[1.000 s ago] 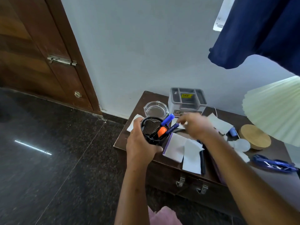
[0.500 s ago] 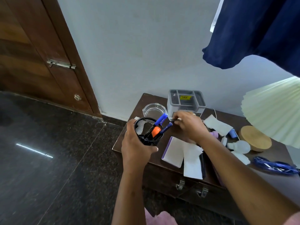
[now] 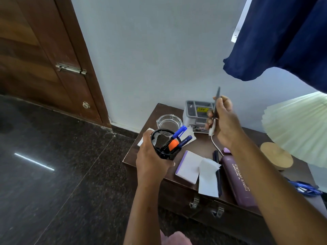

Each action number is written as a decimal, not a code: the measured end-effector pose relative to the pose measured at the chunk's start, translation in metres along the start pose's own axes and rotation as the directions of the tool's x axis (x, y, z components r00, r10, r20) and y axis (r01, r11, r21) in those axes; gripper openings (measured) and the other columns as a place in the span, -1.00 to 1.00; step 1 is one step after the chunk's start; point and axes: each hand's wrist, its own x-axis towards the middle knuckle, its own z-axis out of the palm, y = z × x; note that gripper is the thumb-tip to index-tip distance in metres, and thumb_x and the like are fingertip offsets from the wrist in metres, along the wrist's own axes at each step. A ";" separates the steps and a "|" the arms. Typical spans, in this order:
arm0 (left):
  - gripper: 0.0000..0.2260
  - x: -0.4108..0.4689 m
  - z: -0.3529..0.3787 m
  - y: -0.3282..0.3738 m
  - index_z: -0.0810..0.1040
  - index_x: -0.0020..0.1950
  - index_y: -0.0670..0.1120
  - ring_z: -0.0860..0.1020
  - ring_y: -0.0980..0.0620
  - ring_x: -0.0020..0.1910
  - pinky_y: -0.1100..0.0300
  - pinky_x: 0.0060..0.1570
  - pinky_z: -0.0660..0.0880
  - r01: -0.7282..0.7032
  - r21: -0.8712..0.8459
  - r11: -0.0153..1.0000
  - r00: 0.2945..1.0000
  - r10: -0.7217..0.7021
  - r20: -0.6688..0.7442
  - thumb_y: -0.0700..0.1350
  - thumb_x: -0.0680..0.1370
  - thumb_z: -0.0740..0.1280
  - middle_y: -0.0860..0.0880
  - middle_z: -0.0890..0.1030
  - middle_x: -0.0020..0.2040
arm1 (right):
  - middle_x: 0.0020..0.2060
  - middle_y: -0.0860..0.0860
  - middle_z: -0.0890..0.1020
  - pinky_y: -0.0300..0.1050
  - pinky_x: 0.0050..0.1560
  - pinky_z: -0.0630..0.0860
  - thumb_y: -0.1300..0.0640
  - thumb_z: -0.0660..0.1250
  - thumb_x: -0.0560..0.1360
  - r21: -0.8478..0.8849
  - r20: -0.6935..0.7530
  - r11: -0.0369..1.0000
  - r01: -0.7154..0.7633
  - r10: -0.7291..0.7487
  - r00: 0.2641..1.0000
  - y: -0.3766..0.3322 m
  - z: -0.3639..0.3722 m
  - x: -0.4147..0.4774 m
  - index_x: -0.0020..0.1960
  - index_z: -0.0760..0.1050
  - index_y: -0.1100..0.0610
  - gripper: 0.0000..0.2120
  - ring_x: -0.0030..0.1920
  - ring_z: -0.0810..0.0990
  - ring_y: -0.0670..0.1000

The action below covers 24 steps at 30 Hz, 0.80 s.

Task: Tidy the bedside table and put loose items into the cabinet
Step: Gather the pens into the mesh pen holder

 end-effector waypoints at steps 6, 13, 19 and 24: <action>-0.20 0.000 -0.001 0.002 0.27 0.31 0.02 0.44 0.11 -0.02 0.27 -0.05 0.34 0.015 0.022 1.000 1.000 -0.015 0.021 -0.25 0.18 0.57 0.12 0.52 0.09 | -0.16 -0.08 0.59 -0.48 -0.41 0.33 0.15 0.32 0.54 -0.786 0.538 0.423 0.450 0.110 0.836 -0.050 0.036 -0.031 0.13 0.60 -0.03 -0.79 -0.44 0.42 -0.22; -0.26 -0.002 0.000 0.005 0.26 0.30 0.04 0.53 0.02 0.08 0.25 -0.09 0.38 -0.036 0.049 0.998 0.998 0.033 0.062 -0.20 0.25 0.55 0.08 0.56 0.11 | 0.00 -0.10 0.64 -0.20 -0.26 0.29 0.13 0.41 0.42 -0.742 0.576 -0.362 0.565 0.088 0.813 -0.038 0.079 -0.046 0.00 0.61 -0.11 -0.80 -0.02 0.61 0.00; -0.27 -0.001 0.000 0.005 0.26 0.30 0.06 0.53 0.03 0.05 0.25 -0.11 0.36 -0.026 0.038 0.999 0.997 0.023 0.079 -0.22 0.25 0.54 0.10 0.57 0.08 | -0.05 -0.01 0.63 -0.16 -0.25 0.36 0.22 0.32 0.44 -0.687 0.619 -0.455 0.567 0.042 0.784 -0.008 0.081 -0.046 0.08 0.57 -0.06 -0.72 -0.06 0.62 0.07; -0.28 0.000 -0.001 0.005 0.25 0.31 0.03 0.53 0.02 0.09 0.26 -0.08 0.35 -0.015 0.043 0.999 0.997 0.012 0.072 -0.20 0.26 0.54 0.08 0.57 0.11 | 0.07 -0.10 0.61 -0.12 0.09 0.47 0.21 0.31 0.50 -0.815 0.553 -0.129 0.565 0.119 0.825 -0.020 0.064 -0.040 0.25 0.51 -0.17 -0.60 0.11 0.57 0.01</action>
